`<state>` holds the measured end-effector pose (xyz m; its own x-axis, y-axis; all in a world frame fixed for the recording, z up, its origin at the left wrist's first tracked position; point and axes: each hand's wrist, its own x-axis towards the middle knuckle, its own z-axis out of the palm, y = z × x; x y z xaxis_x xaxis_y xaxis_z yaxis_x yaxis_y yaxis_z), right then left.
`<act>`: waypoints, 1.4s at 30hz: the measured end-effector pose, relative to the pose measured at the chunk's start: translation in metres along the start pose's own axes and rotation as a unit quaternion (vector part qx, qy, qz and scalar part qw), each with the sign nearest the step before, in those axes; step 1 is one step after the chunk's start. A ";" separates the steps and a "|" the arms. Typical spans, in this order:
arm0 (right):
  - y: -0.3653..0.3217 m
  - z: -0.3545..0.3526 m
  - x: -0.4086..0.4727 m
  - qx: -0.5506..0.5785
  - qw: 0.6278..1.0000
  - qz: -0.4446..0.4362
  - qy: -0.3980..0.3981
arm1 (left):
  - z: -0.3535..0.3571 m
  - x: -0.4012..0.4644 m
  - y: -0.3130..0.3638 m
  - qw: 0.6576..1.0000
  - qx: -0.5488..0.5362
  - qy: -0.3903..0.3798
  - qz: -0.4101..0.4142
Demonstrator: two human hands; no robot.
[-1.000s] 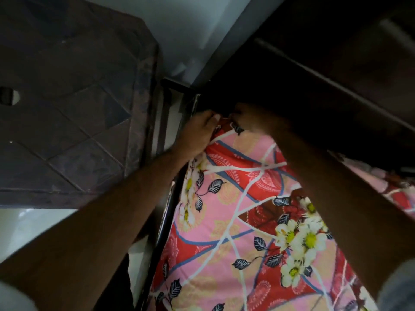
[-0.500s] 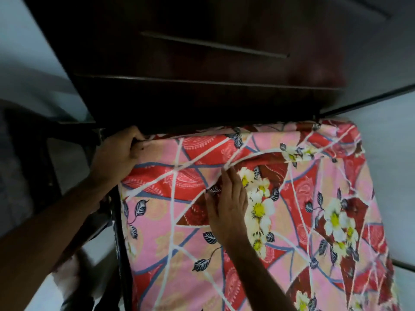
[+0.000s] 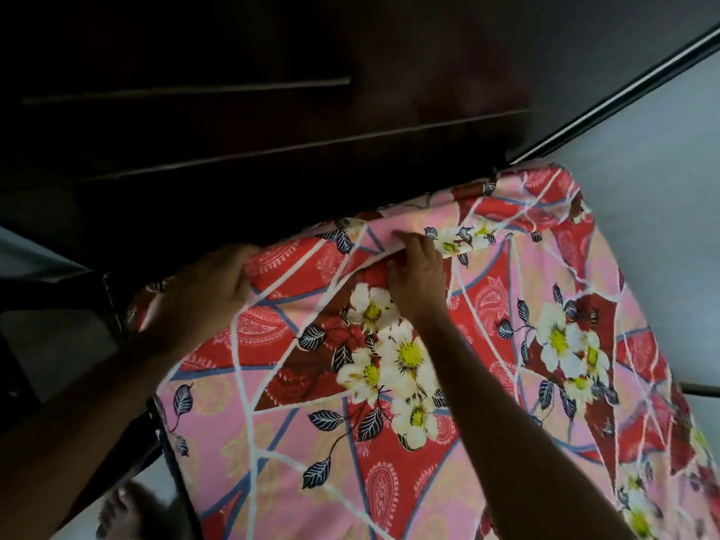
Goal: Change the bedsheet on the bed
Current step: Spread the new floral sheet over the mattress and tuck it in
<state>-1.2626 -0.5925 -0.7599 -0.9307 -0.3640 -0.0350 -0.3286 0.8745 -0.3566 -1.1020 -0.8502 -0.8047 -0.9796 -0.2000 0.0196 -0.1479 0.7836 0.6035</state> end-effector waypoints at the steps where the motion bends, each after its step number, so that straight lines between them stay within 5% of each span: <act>1: 0.009 -0.005 0.014 0.010 1.000 -0.005 -0.004 | 0.007 0.014 0.009 1.000 0.000 0.002 -0.005; 6: 0.031 -0.021 0.066 -0.029 0.992 -0.049 -0.111 | 0.032 0.083 0.043 0.995 -0.098 -0.026 -0.025; 10: 0.036 -0.022 0.059 -0.071 0.993 -0.088 0.019 | 0.039 0.130 0.061 0.985 -0.116 -0.129 0.002; 13: 0.044 -0.018 0.031 -0.016 0.996 -0.083 0.028 | 0.045 0.156 0.065 0.975 -0.096 -0.201 0.011; 16: 0.052 -0.022 0.029 0.065 0.997 -0.027 -0.017 | 0.048 0.172 0.067 0.987 -0.051 -0.149 0.042; 18: 0.049 -0.030 0.046 0.110 0.994 -0.005 -0.029 | 0.049 0.166 0.064 0.986 0.038 -0.068 0.146; 21: 0.035 -0.038 0.098 0.116 0.993 -0.005 -0.033 | 0.043 0.157 0.065 0.935 0.218 0.013 0.278; 24: 0.013 -0.036 0.152 0.035 0.975 0.020 -0.217 | 0.032 0.154 0.073 0.936 0.217 0.035 0.276; 26: -0.005 -0.039 0.170 -0.023 0.912 0.049 -0.407 | 0.027 0.154 0.081 0.951 0.198 0.037 0.235; 28: -0.017 -0.044 0.178 -0.074 0.881 0.048 -0.465 | 0.026 0.152 0.085 0.966 0.167 0.040 0.191; 31: -0.017 -0.033 0.181 -0.039 0.938 0.044 -0.341 | 0.021 0.154 0.087 0.991 0.112 0.035 0.063; 33: -0.013 -0.022 0.166 0.072 0.977 0.080 -0.185 | 0.022 0.155 0.084 0.994 0.085 0.061 0.019; 35: -0.016 -0.021 0.141 0.213 0.971 0.105 -0.013 | 0.026 0.150 0.084 0.995 0.065 0.069 0.020; 37: -0.023 -0.016 0.121 0.316 0.941 0.107 0.063 | 0.031 0.143 0.089 0.997 0.026 0.061 0.034; 39: -0.025 -0.004 0.118 0.480 0.853 0.176 0.099 | 0.037 0.136 0.094 0.996 -0.007 0.036 0.081; 42: -0.028 0.004 0.133 0.761 0.564 0.308 0.091 | 0.053 0.129 0.091 0.984 0.077 -0.058 0.152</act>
<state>-1.3764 -0.6665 -0.7585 -0.8395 0.0191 -0.5431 0.4555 -0.5205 -0.7223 -1.2491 -0.7736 -0.7901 -0.9895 0.1182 0.0837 0.1435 0.8781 0.4564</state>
